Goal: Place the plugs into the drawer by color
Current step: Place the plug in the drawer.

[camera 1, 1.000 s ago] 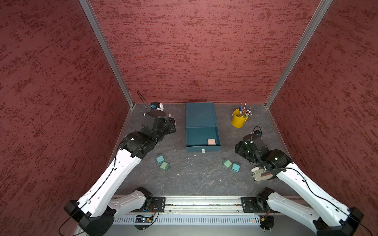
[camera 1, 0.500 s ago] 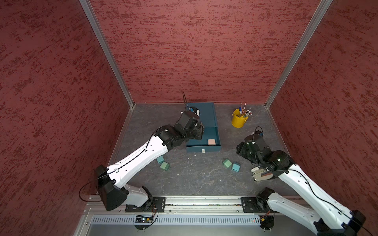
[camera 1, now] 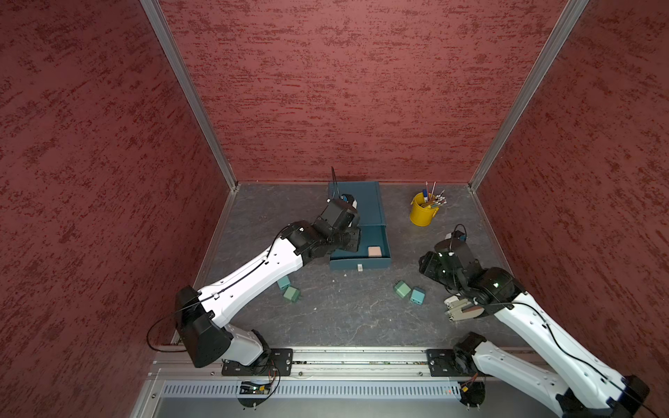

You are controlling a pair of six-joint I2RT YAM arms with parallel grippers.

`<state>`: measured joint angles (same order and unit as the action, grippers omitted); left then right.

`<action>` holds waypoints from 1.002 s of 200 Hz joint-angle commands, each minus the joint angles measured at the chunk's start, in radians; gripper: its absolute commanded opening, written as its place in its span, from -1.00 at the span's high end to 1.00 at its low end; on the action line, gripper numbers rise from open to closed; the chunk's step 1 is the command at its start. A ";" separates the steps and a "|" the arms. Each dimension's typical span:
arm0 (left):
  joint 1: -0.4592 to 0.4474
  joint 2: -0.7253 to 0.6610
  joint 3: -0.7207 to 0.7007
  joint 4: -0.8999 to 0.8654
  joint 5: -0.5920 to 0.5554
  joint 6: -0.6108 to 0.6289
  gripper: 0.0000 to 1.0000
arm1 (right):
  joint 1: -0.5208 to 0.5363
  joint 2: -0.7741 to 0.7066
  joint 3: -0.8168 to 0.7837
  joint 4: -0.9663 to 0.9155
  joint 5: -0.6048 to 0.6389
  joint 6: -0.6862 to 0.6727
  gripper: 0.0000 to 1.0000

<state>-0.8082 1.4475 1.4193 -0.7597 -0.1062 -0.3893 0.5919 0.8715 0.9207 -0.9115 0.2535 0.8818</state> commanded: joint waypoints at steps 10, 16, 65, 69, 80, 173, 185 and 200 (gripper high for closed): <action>-0.002 0.017 0.003 -0.022 -0.003 0.021 1.00 | -0.010 -0.009 -0.008 0.049 -0.027 -0.022 -0.11; -0.003 0.018 0.001 -0.023 -0.005 0.021 1.00 | -0.010 -0.008 -0.005 0.052 -0.033 -0.027 -0.10; 0.005 0.031 -0.003 -0.031 -0.043 0.025 1.00 | -0.009 -0.017 0.006 0.113 -0.129 -0.110 -0.02; 0.006 0.033 -0.004 -0.032 -0.044 0.025 1.00 | -0.009 -0.020 0.007 0.116 -0.137 -0.117 -0.02; 0.008 0.032 -0.009 -0.033 -0.046 0.026 1.00 | -0.007 -0.027 0.010 0.124 -0.155 -0.136 -0.02; 0.013 0.004 0.017 -0.053 -0.058 0.052 -0.39 | 0.141 -0.071 0.040 0.210 -0.184 -0.247 -0.02; 0.015 -0.005 0.035 -0.061 -0.060 0.056 -0.45 | 0.174 -0.061 0.046 0.216 -0.167 -0.259 -0.03; 0.017 -0.013 0.063 -0.068 -0.053 0.071 -0.50 | 0.214 -0.049 0.052 0.227 -0.149 -0.272 -0.04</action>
<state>-0.7982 1.4708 1.4220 -0.8116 -0.1459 -0.3466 0.7544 0.8116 0.9306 -0.7372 0.0708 0.6540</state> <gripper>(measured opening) 0.737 0.515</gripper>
